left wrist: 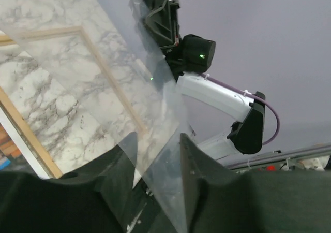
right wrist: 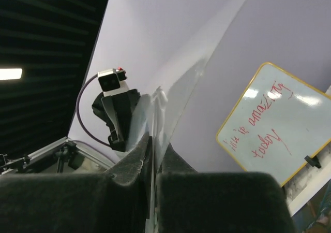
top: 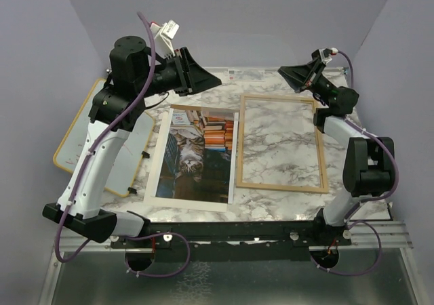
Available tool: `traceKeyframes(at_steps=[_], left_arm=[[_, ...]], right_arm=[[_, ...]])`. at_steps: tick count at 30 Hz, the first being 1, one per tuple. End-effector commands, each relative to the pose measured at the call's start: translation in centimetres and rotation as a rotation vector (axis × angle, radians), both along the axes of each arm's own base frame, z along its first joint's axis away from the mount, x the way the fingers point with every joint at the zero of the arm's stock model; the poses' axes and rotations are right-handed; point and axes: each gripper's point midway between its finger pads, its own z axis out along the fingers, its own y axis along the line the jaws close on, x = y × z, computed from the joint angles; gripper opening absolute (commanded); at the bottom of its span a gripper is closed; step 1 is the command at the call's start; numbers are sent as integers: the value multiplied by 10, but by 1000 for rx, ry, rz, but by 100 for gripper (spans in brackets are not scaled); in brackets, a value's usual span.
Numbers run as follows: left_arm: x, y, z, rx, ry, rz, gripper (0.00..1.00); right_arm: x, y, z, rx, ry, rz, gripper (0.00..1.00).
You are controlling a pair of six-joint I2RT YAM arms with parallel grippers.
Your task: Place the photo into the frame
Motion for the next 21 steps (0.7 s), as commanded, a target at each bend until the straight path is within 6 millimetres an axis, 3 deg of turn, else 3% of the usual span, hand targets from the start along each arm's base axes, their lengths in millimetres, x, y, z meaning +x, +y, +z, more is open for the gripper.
traceKeyframes(at_steps=[1,6,10,14,18,21], left_arm=[[12,12,-35,103,43,101,52],[28,22,-65,177,79,170,78],[47,36,-96,279,116,268,90],[64,46,-130,378,152,332,97],[83,49,-169,466,208,359,98],[94,41,-197,507,260,323,98]], right_arm=[[-5,-2,-10,-29,-25,-3,1],[-2,-23,-31,-91,14,-72,1],[-2,-36,-62,-209,61,-131,0],[-2,-41,-123,-425,172,-160,0],[-6,-54,-202,-659,364,-143,1],[-13,-55,-233,-688,429,-102,0]])
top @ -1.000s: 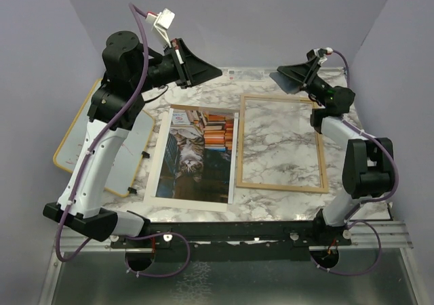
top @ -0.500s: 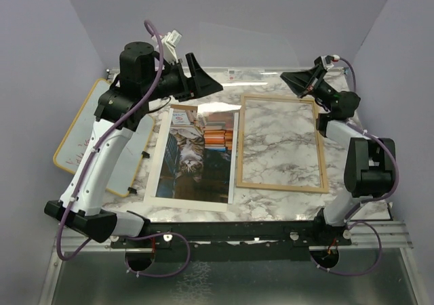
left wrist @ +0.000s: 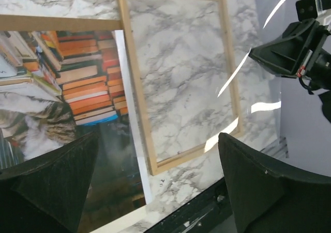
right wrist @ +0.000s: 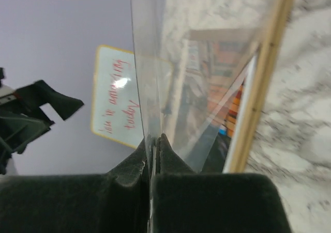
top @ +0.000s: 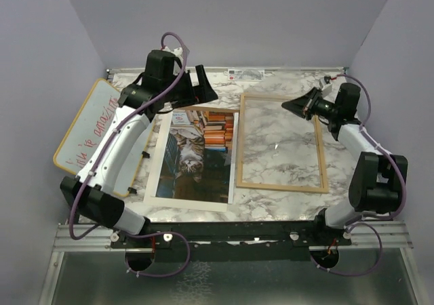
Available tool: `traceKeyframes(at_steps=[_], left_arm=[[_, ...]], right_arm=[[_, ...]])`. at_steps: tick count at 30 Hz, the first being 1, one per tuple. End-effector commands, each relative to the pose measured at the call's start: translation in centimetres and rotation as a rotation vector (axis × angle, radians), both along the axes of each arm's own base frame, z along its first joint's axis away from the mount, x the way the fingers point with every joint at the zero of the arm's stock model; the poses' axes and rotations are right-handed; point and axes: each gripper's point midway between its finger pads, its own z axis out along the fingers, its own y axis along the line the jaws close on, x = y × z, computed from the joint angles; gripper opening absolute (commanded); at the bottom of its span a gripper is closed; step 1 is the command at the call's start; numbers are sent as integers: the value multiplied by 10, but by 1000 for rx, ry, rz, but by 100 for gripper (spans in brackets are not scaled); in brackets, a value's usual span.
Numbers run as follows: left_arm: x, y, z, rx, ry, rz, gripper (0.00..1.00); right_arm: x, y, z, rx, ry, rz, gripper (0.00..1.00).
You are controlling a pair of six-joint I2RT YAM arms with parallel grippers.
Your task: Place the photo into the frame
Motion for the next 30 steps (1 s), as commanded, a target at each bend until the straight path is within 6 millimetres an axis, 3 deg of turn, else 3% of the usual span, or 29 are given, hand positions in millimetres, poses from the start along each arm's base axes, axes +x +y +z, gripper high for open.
traceKeyframes(at_steps=[1,5,11,19,23,30], left_arm=[[24,3,-57,118,95,13,98],[35,-5,-82,133,132,-10,98],[47,-23,-114,111,162,-60,98],[64,-43,-165,123,216,-78,94],[70,-58,-185,108,247,-92,85],[81,-78,-215,114,278,-99,80]], right_arm=[[-30,-4,-84,-139,224,73,1],[-29,-14,-91,-246,216,44,0],[-21,-23,-83,-313,205,10,0],[-19,-50,-102,-492,221,-97,1],[-23,-61,-109,-533,232,-153,1],[-32,-88,-125,-655,276,-210,1]])
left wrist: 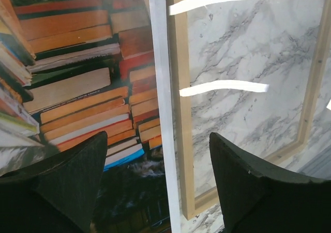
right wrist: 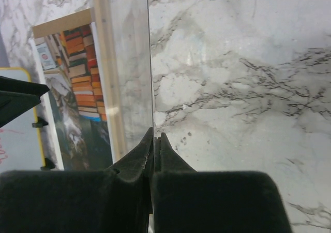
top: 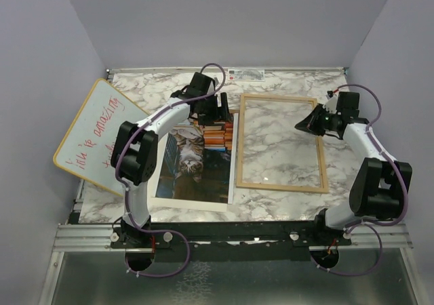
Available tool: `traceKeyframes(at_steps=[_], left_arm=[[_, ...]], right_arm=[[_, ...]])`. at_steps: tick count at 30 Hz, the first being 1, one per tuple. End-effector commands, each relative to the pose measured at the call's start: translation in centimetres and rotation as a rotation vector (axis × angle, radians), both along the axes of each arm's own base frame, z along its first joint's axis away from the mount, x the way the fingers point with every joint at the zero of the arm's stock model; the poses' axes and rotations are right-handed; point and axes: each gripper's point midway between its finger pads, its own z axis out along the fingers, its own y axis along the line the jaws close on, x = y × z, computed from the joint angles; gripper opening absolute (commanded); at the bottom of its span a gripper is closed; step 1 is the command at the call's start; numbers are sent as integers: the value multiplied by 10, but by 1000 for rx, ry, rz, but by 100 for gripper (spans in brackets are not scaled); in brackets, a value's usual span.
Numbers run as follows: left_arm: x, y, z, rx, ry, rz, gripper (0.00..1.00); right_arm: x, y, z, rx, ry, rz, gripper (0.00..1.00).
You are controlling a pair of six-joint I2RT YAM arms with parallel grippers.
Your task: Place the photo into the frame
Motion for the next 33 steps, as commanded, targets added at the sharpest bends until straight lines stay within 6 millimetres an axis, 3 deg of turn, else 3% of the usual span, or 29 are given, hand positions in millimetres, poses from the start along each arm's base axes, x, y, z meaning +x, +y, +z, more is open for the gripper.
traceKeyframes(at_steps=[1,9,15,20,26,33], left_arm=[[12,-21,-4,-37,-22,-20,79],[21,-40,-25,-31,-13,-62,69],[34,-57,-32,-40,-47,-89,48],[43,-64,-40,-28,-63,-89,37],[43,-70,-57,-20,-41,-98,35],[42,-72,-73,-6,-16,-97,35]], right_arm=[[-5,-24,-12,-117,22,-47,1],[-6,-31,-13,-154,10,-53,1],[-4,-31,-14,-150,11,-51,1],[-7,-37,-14,-179,8,-75,1],[-9,-44,-18,-218,19,-97,1],[-9,-39,-20,-196,15,-72,1]])
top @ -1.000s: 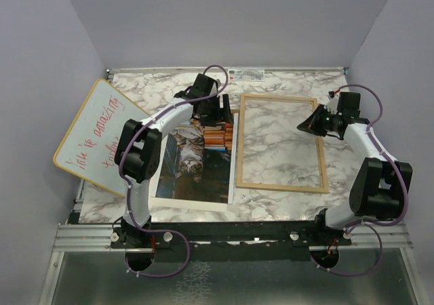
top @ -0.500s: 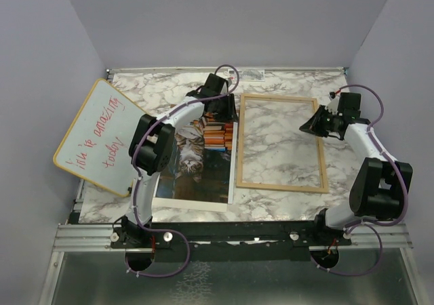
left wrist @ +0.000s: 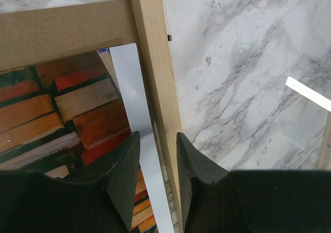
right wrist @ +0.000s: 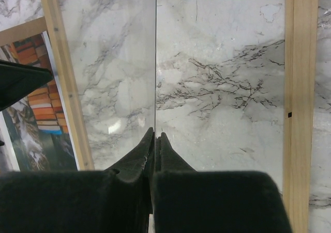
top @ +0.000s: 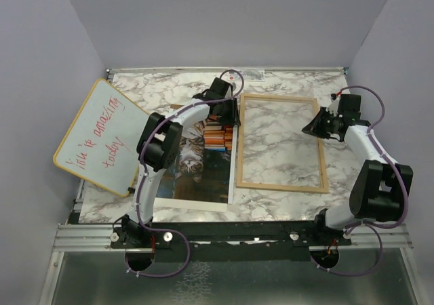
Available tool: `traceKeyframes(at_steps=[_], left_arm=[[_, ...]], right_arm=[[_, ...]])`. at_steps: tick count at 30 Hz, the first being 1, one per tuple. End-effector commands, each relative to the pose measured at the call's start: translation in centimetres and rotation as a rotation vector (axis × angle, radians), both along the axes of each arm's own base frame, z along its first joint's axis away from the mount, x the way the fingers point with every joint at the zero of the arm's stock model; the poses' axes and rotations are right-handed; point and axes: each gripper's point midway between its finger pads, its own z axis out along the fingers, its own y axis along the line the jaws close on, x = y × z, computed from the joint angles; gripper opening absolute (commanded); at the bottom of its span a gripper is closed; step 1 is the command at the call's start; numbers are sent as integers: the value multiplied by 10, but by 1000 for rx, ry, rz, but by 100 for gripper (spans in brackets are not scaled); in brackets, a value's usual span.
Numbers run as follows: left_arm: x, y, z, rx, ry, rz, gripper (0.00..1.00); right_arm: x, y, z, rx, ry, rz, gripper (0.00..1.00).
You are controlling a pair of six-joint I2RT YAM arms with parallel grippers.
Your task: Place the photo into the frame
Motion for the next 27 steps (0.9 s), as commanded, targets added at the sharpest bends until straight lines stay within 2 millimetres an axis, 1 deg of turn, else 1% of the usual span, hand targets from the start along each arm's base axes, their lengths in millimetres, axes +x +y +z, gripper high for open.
traceKeyframes(at_steps=[1,9,15,27], left_arm=[[5,-6,-6,4,-12,-9,35],[5,-6,-20,22,6,-14,33],[3,-3,-29,51,15,-15,30],[2,1,-38,84,26,-7,28]], right_arm=[[-4,-3,-2,-16,-4,7,1],[-2,-9,-5,-58,7,19,1],[0,-12,-8,-75,16,18,1],[-2,-15,-9,-92,10,4,1]])
